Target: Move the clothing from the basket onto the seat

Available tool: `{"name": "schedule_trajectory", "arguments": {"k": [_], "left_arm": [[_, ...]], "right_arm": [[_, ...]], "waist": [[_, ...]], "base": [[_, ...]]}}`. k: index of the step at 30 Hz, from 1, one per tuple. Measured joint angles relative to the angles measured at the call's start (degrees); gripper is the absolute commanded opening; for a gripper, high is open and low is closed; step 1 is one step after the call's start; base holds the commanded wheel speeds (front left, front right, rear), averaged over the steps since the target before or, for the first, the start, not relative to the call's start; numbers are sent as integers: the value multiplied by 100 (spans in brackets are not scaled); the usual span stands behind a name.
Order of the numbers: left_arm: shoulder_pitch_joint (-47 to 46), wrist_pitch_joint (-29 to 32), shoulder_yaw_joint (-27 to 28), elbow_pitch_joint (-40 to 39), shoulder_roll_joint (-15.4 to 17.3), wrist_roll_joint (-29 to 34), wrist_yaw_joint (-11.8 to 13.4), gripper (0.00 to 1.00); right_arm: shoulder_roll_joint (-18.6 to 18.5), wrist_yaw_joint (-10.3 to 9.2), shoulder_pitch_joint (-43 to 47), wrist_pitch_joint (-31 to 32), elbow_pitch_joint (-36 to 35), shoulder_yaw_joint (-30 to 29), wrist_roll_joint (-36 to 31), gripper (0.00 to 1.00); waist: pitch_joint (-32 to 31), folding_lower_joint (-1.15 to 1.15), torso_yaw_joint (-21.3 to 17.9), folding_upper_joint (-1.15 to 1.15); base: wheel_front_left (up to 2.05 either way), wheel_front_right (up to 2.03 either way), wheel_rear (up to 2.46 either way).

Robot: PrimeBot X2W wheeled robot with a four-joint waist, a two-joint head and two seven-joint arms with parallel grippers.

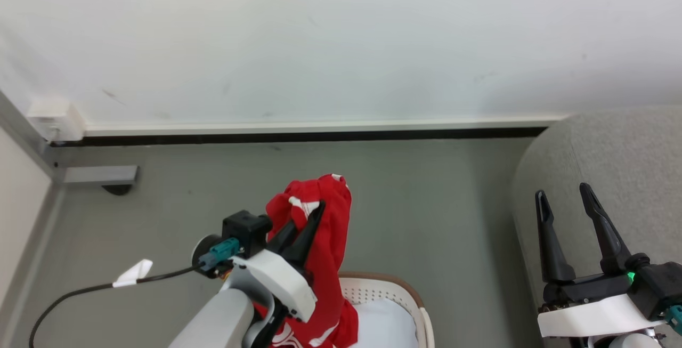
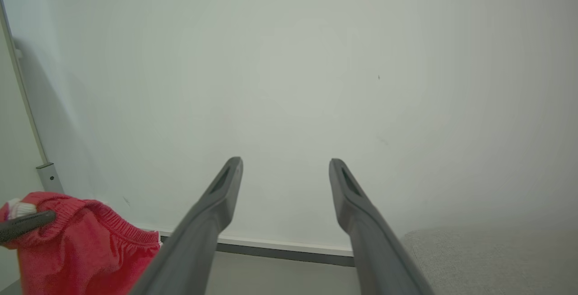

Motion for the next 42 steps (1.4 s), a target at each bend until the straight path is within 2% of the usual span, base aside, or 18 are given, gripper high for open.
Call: {"name": "schedule_trajectory", "arguments": {"k": [10, 23, 27, 34, 40, 42], "left_arm": [[-153, 272, 114, -818, 152, -47, 189, 0], [-137, 499, 224, -1546, 327, -124, 445, 0], [-137, 514, 230, -1599, 339, -163, 464, 0], [-170, 575, 99, -1679, 254, -175, 469, 0], [-260, 656, -167, -1795, 121, -147, 402, 0], [-267, 704, -289, -1826, 78, -86, 390, 0]], "right_arm": [[2, 0, 96, 0, -66, 350, 144, 100], [-220, 0, 97, -1, -353, 978, 390, 100], [-363, 0, 42, -1, -286, 1458, 452, 100], [-539, 0, -433, -10, 257, 2686, 687, 100], [-428, 0, -945, -12, 962, 3490, 881, 100], [-342, 0, -1074, -13, 1330, 3589, 924, 100]], "waist": [[-389, 0, 344, 0], [-300, 1, 253, 0], [-312, 1, 243, 0], [-335, 1, 328, 0], [-358, 2, 547, 0], [-368, 2, 641, 0]], "base": [[0, 0, 0], [0, 0, 0], [0, 0, 0], [0, 0, 0], [0, 0, 0], [0, 0, 0]]}}
